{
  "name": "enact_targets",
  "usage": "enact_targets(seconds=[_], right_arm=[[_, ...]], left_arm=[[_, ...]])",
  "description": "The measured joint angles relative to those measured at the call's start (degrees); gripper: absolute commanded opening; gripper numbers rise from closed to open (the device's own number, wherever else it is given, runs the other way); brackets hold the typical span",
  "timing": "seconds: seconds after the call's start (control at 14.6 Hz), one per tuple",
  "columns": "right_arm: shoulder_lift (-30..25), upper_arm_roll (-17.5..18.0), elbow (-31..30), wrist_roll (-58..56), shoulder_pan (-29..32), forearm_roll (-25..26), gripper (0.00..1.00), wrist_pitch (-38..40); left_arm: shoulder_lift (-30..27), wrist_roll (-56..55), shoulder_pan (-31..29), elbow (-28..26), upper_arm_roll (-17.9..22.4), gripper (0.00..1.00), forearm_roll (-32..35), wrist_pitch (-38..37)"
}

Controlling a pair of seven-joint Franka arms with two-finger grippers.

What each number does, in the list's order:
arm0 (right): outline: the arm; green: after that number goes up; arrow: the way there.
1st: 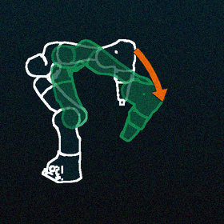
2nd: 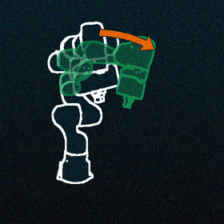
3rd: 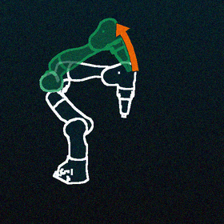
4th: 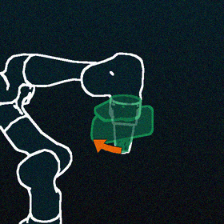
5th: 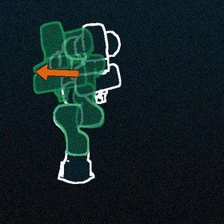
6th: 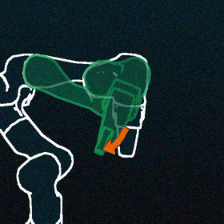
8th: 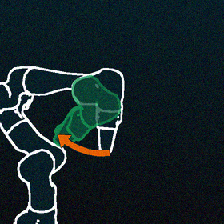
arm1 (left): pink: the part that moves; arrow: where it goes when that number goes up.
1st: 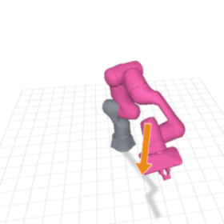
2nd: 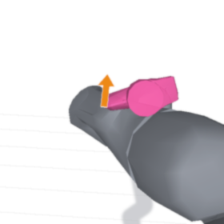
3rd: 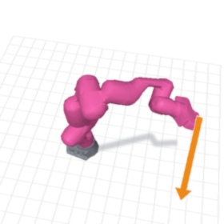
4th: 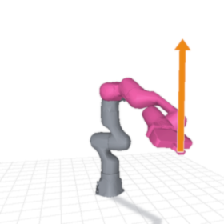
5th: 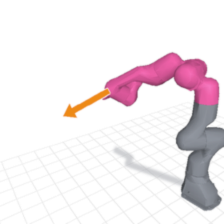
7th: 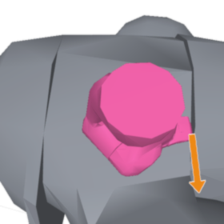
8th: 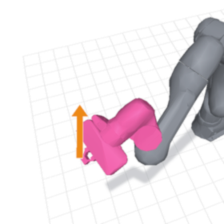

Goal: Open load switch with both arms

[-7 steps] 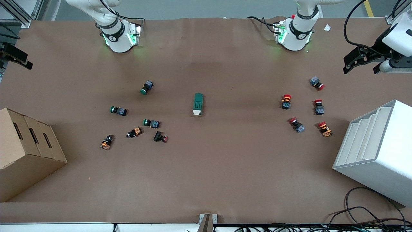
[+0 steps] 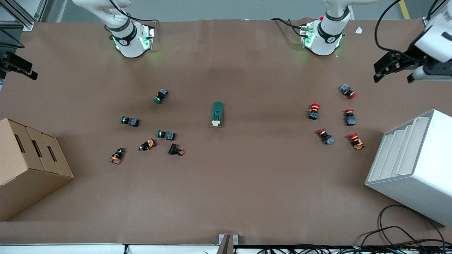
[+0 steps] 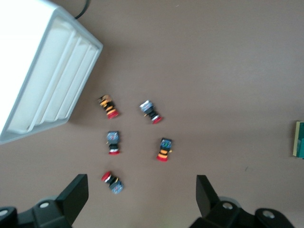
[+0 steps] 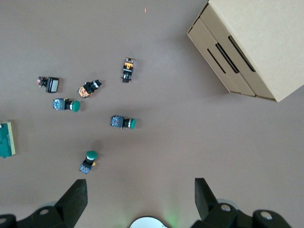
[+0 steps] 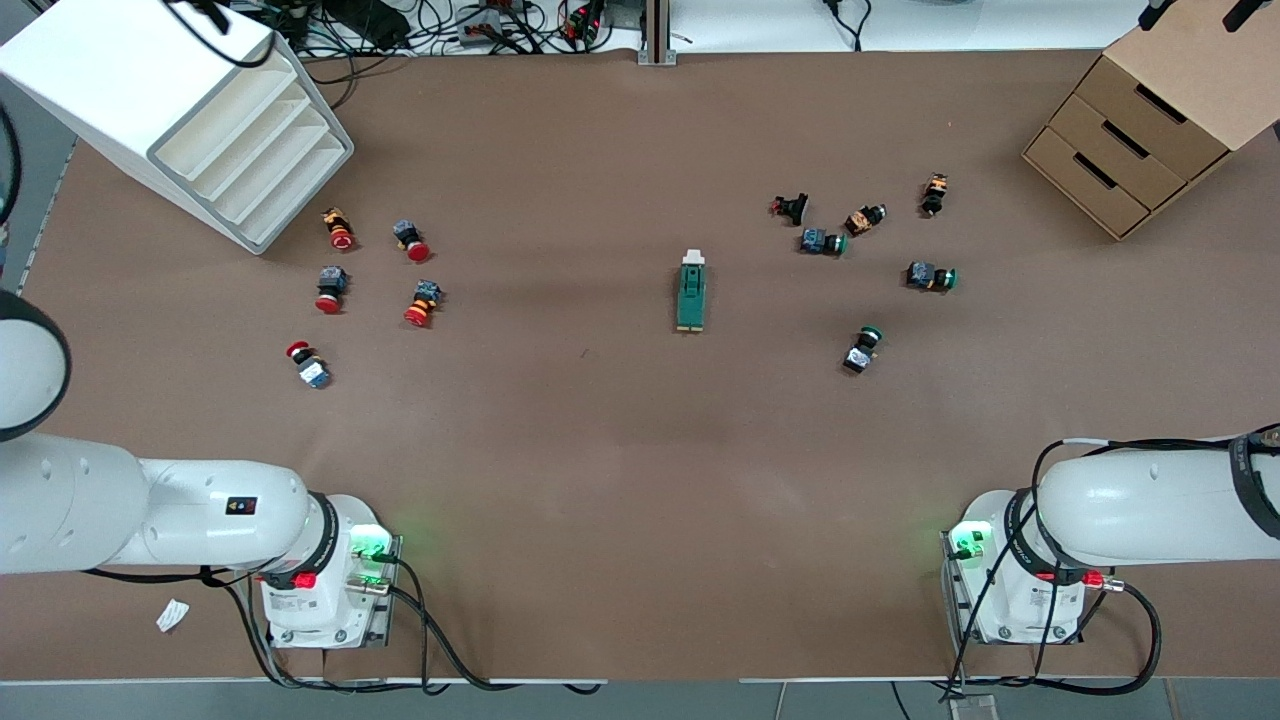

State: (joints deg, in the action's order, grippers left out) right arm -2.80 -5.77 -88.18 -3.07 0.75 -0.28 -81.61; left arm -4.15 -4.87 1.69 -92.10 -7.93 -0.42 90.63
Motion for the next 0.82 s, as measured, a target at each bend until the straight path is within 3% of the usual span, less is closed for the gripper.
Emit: enact_targets(seconds=[0.27, 0.41, 0.62, 0.82], right_arm=[[5.1, 0.3, -0.2, 0.0, -0.3, 1.5, 1.00, -2.8], [7.0, 0.6, -0.6, 5.6, -2.0, 1.6, 1.00, -2.9], [8.3, 1.2, -2.3, 25.9, -7.7, 0.6, 1.00, -3.0], [11.3, 1.5, -3.1, 45.9, -12.8, -5.5, 1.00, -4.0]], left_arm=[[7.0, -15.4, 1.7, 0.5, -10.3, 1.00, 0.0, 6.0], [11.3, -25.4, 3.0, 0.3, -15.5, 1.00, 0.4, 10.4], [16.9, -38.3, 9.9, 0.0, -17.5, 1.00, 5.3, 13.8], [22.4, -52.1, 17.6, -0.2, -17.6, 1.00, 9.5, 18.4]])
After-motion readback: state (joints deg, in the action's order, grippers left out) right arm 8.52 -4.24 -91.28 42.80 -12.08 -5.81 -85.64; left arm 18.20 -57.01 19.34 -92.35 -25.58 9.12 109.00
